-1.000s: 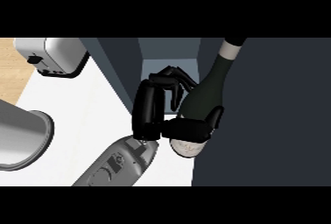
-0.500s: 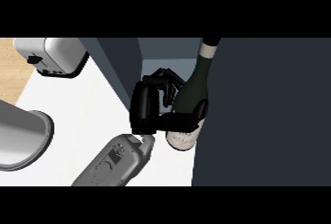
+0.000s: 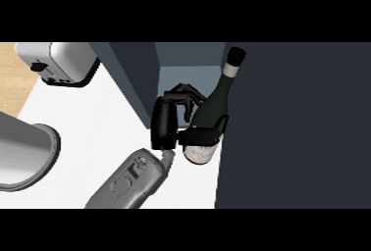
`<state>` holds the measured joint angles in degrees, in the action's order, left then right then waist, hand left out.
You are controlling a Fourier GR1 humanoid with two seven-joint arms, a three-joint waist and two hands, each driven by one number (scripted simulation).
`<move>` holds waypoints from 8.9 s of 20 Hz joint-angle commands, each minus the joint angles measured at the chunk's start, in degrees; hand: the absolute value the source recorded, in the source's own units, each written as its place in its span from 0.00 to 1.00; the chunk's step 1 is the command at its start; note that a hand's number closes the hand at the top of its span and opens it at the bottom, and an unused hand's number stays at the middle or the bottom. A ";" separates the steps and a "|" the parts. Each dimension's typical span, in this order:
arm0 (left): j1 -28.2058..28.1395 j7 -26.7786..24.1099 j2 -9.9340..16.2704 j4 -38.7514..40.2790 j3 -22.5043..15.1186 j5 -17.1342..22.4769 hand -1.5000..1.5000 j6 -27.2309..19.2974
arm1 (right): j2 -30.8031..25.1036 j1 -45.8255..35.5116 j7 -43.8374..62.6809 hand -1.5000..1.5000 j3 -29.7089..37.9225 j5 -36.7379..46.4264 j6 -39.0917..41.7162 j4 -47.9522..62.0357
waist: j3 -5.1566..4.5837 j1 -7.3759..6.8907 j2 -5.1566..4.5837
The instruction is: Pick up the wine, place it into the cabinet and close the cabinet
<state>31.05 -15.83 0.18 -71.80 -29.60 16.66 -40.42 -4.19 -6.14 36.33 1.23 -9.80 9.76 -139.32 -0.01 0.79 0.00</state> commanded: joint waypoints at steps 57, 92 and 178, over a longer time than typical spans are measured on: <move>31.09 -25.08 0.84 57.62 31.58 15.09 1.00 17.57 | 2.26 4.03 -4.86 0.00 -2.61 -2.76 1.98 -1.05 | -0.02 2.13 -1.05; 31.76 -30.73 1.54 66.48 32.48 10.48 0.00 11.64 | 2.57 2.98 -3.60 0.00 -4.55 -2.80 1.28 -1.67 | -0.10 3.71 -1.70; -34.82 -20.32 22.44 -37.88 -22.43 14.85 0.00 -5.84 | -2.01 0.88 8.10 1.00 -3.85 -10.24 0.83 -6.34 | -0.03 -0.98 0.23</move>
<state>-0.19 -35.77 17.86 -105.46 -51.98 31.16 -49.77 -5.21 -3.96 37.94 -3.00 -11.01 11.11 -138.82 0.04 -0.01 0.19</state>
